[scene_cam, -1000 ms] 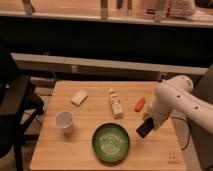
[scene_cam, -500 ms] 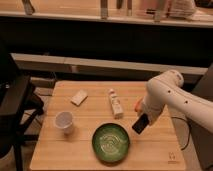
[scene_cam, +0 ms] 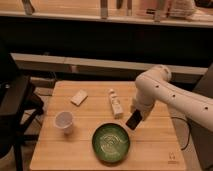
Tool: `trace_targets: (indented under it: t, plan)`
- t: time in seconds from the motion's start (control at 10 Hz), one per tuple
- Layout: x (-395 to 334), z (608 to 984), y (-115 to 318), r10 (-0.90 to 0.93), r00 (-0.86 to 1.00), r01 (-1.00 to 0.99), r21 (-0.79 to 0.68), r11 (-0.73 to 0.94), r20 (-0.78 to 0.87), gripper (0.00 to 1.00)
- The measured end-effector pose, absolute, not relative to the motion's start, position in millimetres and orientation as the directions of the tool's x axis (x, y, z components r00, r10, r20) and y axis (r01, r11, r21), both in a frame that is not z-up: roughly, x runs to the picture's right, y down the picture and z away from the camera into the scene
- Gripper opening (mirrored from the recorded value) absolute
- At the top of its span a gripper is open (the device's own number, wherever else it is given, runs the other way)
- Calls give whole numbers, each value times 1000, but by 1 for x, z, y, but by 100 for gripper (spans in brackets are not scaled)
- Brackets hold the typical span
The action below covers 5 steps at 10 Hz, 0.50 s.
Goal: Place the eraser on the white sponge
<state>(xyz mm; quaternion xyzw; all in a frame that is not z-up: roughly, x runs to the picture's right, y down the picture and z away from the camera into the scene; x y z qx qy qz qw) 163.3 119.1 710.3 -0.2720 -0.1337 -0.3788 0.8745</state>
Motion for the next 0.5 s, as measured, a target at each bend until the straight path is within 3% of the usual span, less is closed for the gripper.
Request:
trace_targets:
  t: [0.5]
  plan:
    - [115,725,90,-631,629,777,-346,526,454,0]
